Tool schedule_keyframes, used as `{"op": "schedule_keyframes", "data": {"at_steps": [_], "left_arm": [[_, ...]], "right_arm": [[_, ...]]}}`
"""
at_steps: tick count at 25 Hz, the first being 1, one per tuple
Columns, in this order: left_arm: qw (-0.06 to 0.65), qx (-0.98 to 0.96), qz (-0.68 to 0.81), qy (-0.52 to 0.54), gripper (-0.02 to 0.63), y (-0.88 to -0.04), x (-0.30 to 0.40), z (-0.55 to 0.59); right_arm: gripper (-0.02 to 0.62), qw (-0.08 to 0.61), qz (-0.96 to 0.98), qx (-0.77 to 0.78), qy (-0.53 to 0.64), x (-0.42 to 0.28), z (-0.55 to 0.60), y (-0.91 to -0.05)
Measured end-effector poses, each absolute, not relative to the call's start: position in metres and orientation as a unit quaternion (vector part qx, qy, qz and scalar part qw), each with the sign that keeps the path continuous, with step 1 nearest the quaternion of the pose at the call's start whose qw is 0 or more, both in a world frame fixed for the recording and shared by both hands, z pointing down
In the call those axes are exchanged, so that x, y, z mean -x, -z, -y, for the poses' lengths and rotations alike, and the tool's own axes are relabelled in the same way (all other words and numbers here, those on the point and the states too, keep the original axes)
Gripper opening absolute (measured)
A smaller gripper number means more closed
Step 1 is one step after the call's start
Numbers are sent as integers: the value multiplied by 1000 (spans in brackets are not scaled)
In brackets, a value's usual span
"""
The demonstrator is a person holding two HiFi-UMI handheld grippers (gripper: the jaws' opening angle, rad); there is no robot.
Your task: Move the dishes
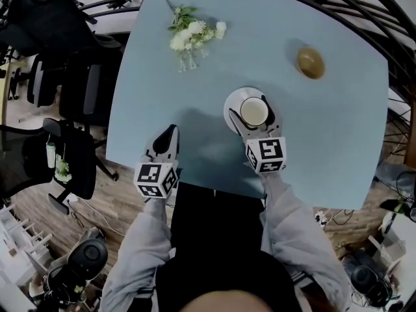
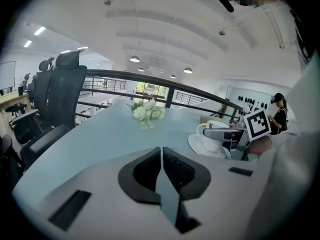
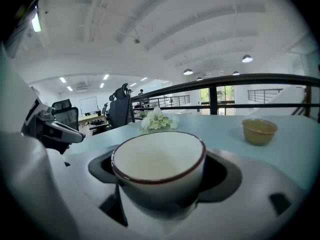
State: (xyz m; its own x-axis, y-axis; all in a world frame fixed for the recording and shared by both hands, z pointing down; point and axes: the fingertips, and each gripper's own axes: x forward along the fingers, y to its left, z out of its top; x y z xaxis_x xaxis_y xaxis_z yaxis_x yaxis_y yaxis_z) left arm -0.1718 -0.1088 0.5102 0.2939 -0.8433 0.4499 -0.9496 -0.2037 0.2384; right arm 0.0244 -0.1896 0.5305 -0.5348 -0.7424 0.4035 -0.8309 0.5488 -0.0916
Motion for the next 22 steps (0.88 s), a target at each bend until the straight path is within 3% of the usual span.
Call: {"op": "schedule_keyframes", "data": {"at_steps": [19, 22], "left_arm": [[243, -777, 569, -117, 28, -512, 145, 99], [238, -782, 564, -116, 28, -507, 138, 99]], "right_arm": [[436, 168, 861, -461, -133, -23, 185, -541], [463, 161, 866, -452, -142, -23, 182, -537]]}}
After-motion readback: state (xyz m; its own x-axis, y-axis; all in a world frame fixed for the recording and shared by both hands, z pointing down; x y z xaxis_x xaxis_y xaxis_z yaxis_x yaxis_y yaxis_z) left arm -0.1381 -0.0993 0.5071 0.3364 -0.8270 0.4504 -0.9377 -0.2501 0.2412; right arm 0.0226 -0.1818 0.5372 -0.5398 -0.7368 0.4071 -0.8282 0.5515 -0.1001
